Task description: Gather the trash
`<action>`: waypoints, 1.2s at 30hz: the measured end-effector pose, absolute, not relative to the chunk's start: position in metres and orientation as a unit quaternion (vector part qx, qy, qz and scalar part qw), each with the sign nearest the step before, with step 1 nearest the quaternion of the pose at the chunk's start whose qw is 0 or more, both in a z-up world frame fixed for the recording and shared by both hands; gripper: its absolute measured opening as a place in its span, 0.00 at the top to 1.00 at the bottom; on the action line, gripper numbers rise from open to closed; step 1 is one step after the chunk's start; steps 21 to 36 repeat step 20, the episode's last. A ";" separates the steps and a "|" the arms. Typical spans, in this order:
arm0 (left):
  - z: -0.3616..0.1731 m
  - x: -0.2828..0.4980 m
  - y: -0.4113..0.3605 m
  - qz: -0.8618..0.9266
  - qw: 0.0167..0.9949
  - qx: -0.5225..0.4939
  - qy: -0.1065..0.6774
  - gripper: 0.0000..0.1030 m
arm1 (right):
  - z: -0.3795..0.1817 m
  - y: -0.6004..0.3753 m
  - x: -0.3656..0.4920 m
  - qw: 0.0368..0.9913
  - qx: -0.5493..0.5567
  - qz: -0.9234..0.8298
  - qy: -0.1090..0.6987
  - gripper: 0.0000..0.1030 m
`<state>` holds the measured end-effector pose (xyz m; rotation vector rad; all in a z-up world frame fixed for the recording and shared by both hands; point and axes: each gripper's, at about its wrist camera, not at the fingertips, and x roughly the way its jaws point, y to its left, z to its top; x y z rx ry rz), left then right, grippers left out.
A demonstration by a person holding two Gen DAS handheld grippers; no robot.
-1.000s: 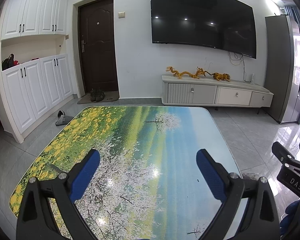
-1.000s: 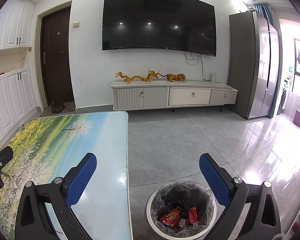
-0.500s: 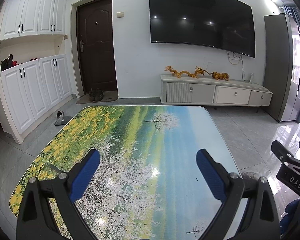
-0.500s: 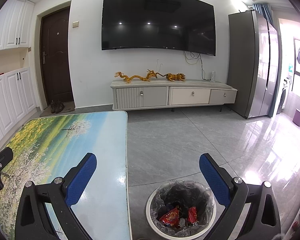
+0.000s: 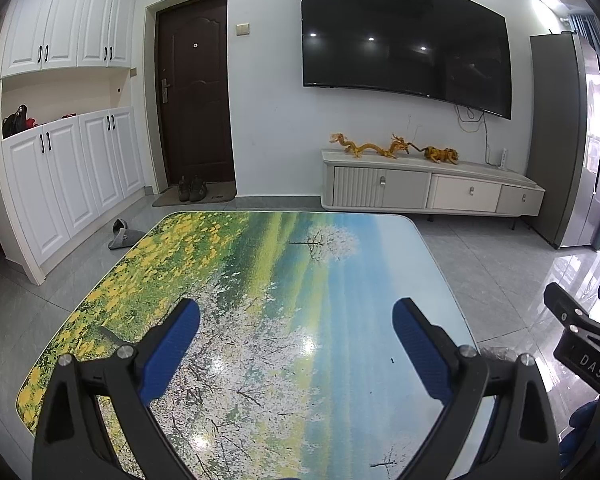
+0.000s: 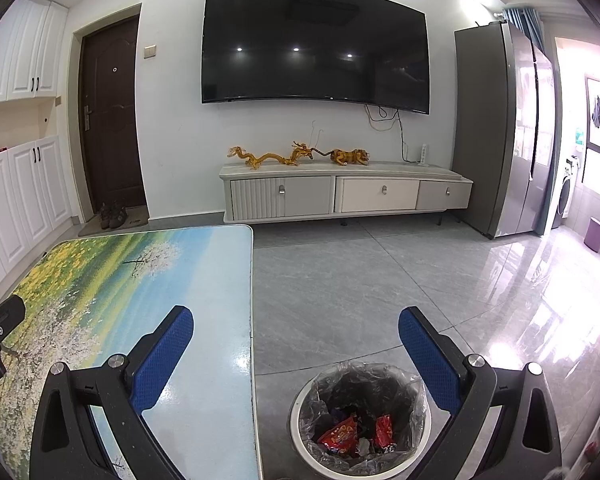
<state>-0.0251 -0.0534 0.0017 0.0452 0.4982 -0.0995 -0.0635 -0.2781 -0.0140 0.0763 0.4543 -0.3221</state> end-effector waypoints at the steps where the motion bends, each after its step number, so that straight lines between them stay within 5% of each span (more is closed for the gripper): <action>1: 0.002 -0.026 -0.053 -0.049 0.968 0.022 0.246 0.05 | -0.014 -0.278 -0.063 0.961 0.038 -0.159 0.224 0.00; 36: 0.005 -0.026 -0.052 -0.051 0.968 0.015 0.245 0.05 | -0.013 -0.278 -0.064 0.961 0.037 -0.160 0.223 0.00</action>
